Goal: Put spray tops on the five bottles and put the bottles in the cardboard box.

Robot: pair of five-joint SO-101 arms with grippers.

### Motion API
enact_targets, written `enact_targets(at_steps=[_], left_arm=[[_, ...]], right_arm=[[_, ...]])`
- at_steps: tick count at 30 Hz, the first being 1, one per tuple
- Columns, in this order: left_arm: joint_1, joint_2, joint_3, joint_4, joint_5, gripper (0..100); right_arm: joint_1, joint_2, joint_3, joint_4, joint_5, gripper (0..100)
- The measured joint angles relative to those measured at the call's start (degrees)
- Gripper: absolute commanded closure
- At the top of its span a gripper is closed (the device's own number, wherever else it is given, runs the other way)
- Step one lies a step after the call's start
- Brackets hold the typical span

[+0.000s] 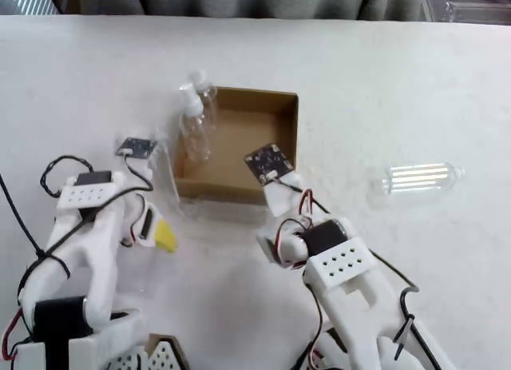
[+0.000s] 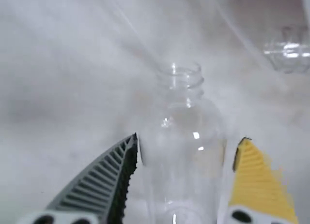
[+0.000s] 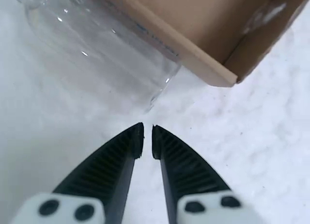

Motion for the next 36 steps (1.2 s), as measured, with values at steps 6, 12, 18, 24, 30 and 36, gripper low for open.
enact_targets(at_steps=[6, 12, 18, 24, 30, 36], left_arm=[[0.09, 0.00, -0.18, -0.62, 0.00, 69], [0.79, -0.26, -0.88, -0.79, 0.00, 68], [4.75, -0.26, -0.88, -0.79, 2.81, 68], [4.92, -0.26, -0.88, -2.20, 3.60, 73], [5.19, -0.26, -0.88, -3.78, 3.43, 67], [5.19, -0.26, -0.88, -3.78, -2.73, 69]], right_arm=[[0.00, 0.00, 0.00, 0.00, 0.00, 97.8], [0.00, 0.00, 0.00, 0.00, 0.00, 97.8], [0.00, 0.00, 0.00, 0.00, 0.00, 97.8], [0.00, 0.00, 0.00, 0.00, 0.00, 97.8], [0.00, 0.00, 0.00, 0.00, 0.00, 97.8], [0.00, 0.00, 0.00, 0.00, 0.00, 97.8]])
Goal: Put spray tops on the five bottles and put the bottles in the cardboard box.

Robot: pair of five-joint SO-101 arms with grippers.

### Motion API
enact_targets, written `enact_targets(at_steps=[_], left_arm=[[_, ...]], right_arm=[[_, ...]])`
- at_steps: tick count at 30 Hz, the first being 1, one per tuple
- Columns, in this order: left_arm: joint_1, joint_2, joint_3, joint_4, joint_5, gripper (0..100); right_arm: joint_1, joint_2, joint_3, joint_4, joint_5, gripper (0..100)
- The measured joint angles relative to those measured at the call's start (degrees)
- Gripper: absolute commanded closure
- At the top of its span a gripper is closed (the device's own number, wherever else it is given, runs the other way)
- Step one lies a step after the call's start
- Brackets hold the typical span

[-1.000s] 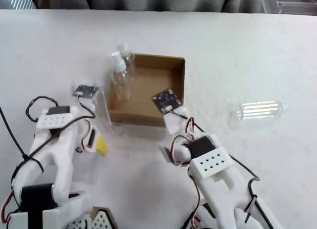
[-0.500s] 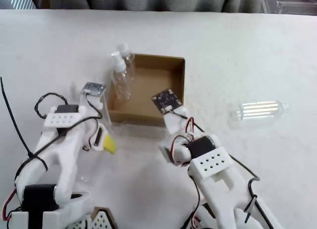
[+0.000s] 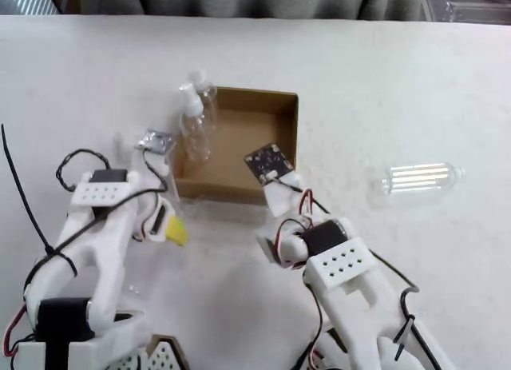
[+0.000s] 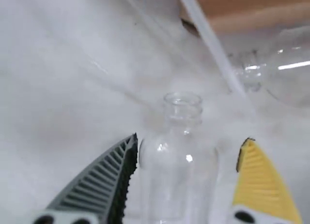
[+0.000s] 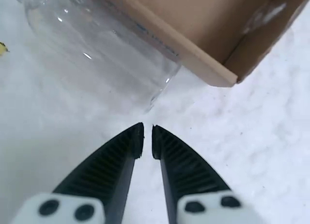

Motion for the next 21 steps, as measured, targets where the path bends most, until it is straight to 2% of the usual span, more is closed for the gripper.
enact_targets(at_steps=[16, 21], left_arm=[[-1.49, 0.00, 0.62, -0.88, -5.80, 69], [-1.49, 0.00, 0.97, -1.14, -6.51, 81]], right_arm=[[0.00, 0.00, 0.00, 0.00, 0.00, 97.8], [0.00, 0.00, 0.00, 0.00, 0.00, 97.8]])
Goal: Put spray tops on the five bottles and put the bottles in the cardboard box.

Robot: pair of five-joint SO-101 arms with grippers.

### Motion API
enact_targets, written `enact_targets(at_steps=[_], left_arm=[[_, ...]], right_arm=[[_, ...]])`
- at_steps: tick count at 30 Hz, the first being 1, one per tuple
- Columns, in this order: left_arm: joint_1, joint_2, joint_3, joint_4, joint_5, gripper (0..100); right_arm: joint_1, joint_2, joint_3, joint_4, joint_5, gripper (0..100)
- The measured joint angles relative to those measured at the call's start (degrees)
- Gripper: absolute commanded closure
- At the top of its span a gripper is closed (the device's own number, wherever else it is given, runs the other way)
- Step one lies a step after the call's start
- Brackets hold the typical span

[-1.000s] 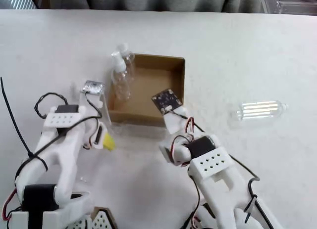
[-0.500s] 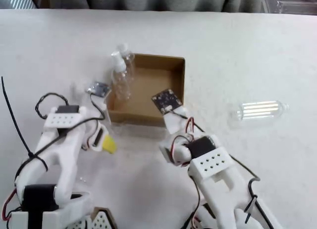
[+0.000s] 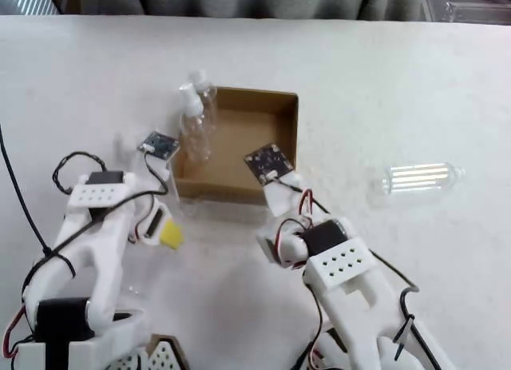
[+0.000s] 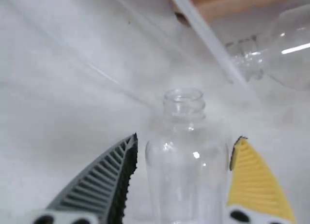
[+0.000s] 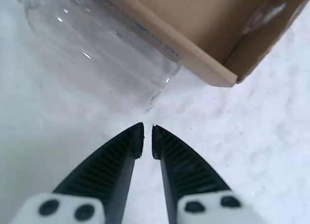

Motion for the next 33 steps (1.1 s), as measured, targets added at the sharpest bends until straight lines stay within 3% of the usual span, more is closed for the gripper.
enact_targets(at_steps=[5, 11, 21, 33], left_arm=[[0.09, 0.00, 0.35, 0.00, 0.00, 95], [-1.14, -0.26, 0.53, 0.00, 0.09, 95], [-20.22, -0.26, -3.78, 2.20, 5.71, 96], [-28.92, -0.26, -6.86, 2.02, 12.66, 96]], right_arm=[[0.00, 0.00, 0.00, 0.00, 0.00, 97.8], [0.00, 0.00, 0.00, 0.00, 0.00, 97.8], [0.00, 0.00, 0.00, 0.00, 0.00, 97.8], [-0.62, -0.18, -9.32, 5.19, 0.00, 97.8]])
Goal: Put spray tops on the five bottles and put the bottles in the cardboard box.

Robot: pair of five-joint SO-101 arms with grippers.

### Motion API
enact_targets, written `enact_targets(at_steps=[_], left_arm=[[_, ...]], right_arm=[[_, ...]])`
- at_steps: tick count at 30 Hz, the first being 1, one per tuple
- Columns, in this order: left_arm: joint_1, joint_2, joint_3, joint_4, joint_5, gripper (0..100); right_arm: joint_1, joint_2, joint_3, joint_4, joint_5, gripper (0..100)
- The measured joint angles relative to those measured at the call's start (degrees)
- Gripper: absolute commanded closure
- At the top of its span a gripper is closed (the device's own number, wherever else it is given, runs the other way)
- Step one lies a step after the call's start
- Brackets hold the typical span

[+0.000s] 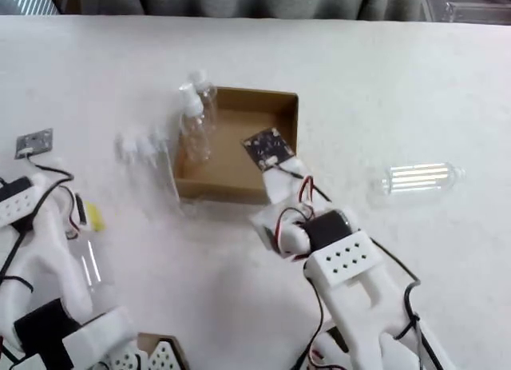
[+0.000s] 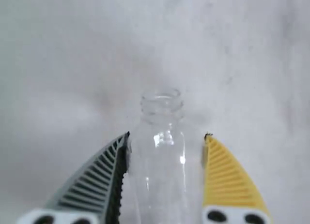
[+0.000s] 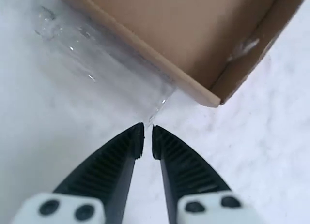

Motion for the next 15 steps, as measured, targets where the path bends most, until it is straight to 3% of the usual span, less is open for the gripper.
enact_targets(at_steps=[6, 15], left_arm=[[-4.40, 0.00, -2.90, 0.09, 0.44, 96], [-9.32, 0.00, -10.73, 6.07, 0.26, 96]], right_arm=[[-9.76, 0.00, -6.51, 4.31, 0.00, 97.8], [-23.47, 0.00, -6.95, -9.93, 0.00, 98.1]])
